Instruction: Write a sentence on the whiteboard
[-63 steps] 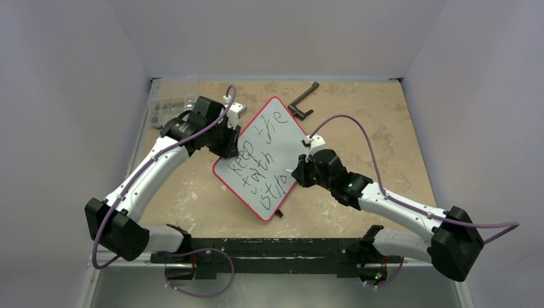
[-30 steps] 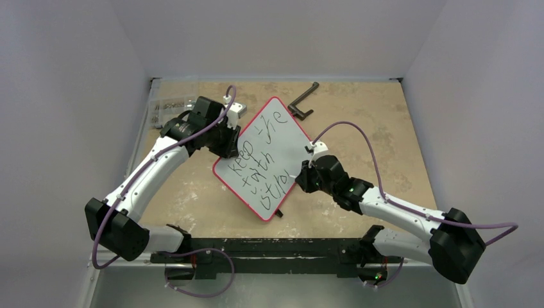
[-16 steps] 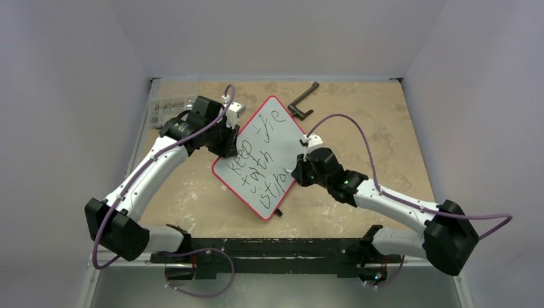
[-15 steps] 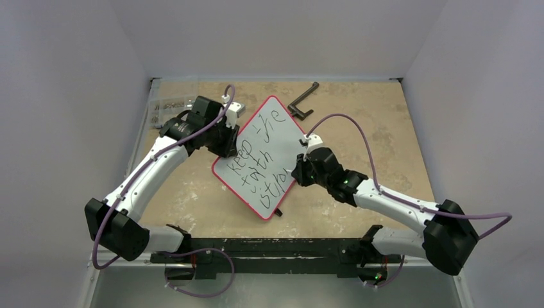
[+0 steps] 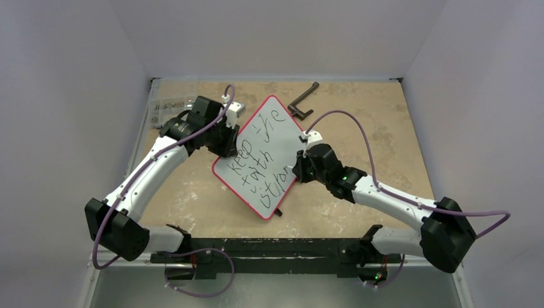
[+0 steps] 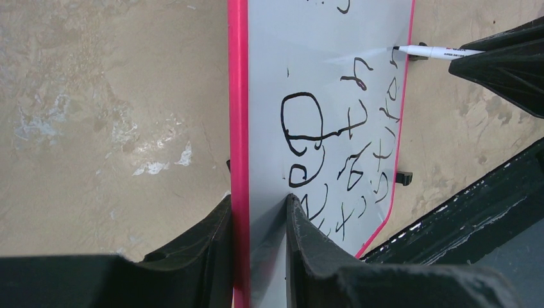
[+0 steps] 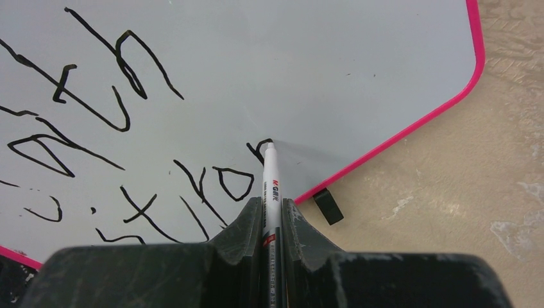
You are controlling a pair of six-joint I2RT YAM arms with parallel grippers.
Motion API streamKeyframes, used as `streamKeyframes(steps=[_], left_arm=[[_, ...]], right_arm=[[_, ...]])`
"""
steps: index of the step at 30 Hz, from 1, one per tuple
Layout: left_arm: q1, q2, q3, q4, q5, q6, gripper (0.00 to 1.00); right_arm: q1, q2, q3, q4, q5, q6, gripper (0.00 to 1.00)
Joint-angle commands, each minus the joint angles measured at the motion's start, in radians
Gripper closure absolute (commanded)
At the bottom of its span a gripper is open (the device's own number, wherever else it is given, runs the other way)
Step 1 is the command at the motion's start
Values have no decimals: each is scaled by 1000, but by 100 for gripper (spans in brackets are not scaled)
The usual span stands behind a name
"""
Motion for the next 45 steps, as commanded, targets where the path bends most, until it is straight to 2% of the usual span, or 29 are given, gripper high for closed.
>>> streamKeyframes(steps=[1, 23, 35, 45], left_arm=[[5, 3, -6, -40, -190, 88, 100], [5, -6, -5, -37, -189, 88, 100], [5, -6, -6, -36, -190, 88, 100], [5, -7, -4, -36, -188, 90, 100]], right_arm=[[-12, 15, 46, 27, 11, -24, 100], [-17, -52, -59, 13, -1, -7, 100], [-23, -67, 27, -20, 67, -53, 100], [-107, -3, 106, 13, 28, -68, 100]])
